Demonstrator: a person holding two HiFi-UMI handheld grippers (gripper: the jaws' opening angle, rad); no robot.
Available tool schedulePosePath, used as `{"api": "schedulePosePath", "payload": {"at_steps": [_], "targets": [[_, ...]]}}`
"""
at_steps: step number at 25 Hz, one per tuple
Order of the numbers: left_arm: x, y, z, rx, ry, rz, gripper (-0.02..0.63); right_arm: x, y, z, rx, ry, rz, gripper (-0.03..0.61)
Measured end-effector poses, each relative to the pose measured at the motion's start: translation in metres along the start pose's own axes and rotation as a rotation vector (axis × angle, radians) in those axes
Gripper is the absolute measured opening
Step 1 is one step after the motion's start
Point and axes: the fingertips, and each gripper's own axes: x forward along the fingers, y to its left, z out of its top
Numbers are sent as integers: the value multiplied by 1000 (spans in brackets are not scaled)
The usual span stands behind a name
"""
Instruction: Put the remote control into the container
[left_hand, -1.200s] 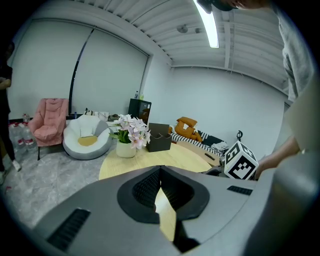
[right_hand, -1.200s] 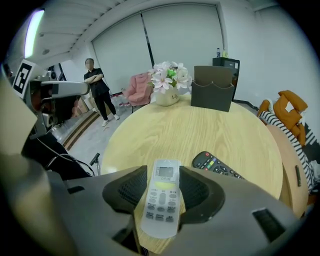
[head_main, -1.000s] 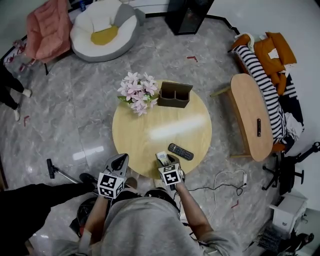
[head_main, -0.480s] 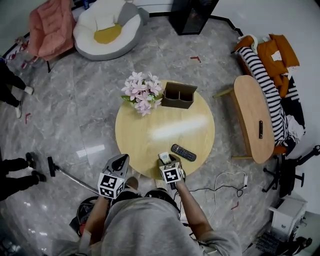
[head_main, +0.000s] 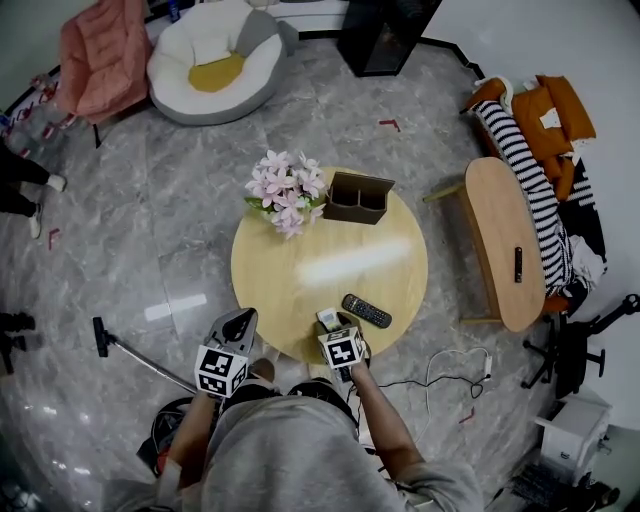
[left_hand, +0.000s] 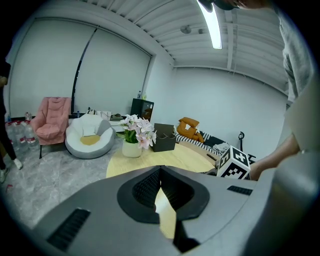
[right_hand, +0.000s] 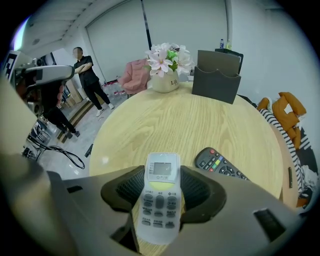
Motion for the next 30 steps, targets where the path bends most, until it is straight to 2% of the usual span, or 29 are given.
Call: {"api": "schedulePosePath", "payload": {"at_steps": [9,14,30], "targets": [[3,5,11,14,-14,-7,8,-23,-11,31,27,-106,-55,219],[8,4,18,30,-27,-25,8,-45,-21,65,25,-221,-112,219],[19,12,61,107,-86,-107,8,-149,-47,171,151,-574,-247,219]]}}
